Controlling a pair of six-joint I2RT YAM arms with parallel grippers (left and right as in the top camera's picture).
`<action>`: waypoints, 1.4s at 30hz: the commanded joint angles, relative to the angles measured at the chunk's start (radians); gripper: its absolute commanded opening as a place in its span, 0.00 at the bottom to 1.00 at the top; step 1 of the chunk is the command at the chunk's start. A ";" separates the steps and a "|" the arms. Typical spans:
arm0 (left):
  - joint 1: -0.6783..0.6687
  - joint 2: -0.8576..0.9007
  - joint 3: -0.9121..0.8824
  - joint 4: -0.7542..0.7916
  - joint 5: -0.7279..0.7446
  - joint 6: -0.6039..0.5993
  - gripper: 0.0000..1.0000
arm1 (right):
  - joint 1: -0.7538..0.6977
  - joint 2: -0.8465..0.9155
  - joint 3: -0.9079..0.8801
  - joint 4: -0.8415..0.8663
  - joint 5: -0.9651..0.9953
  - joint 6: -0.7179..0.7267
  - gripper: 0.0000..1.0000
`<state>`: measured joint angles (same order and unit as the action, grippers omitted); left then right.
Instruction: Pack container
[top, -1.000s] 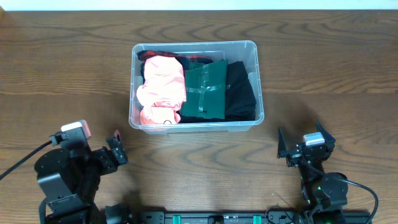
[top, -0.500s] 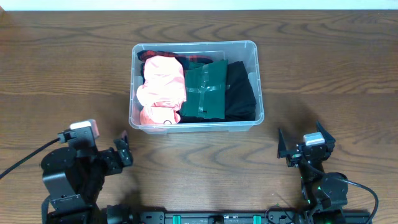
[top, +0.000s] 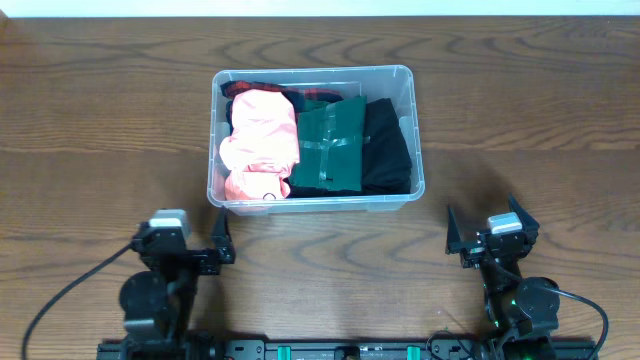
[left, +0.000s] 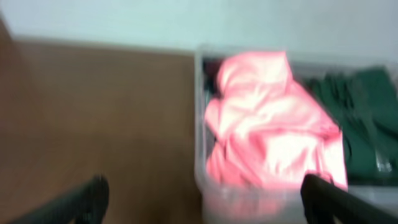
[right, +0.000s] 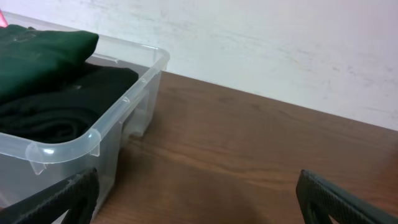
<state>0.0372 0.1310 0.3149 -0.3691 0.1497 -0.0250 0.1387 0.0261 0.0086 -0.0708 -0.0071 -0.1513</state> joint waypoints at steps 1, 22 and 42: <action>-0.024 -0.070 -0.195 0.275 -0.012 0.009 0.98 | -0.014 0.000 -0.003 -0.003 0.003 -0.014 0.99; -0.033 -0.075 -0.311 0.310 -0.020 0.013 0.98 | -0.014 0.000 -0.003 -0.003 0.003 -0.014 0.99; -0.033 -0.075 -0.311 0.310 -0.020 0.013 0.98 | -0.014 0.000 -0.003 -0.003 0.003 -0.014 0.99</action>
<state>0.0090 0.0570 0.0174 -0.0189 0.1230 -0.0246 0.1387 0.0261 0.0082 -0.0708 -0.0067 -0.1513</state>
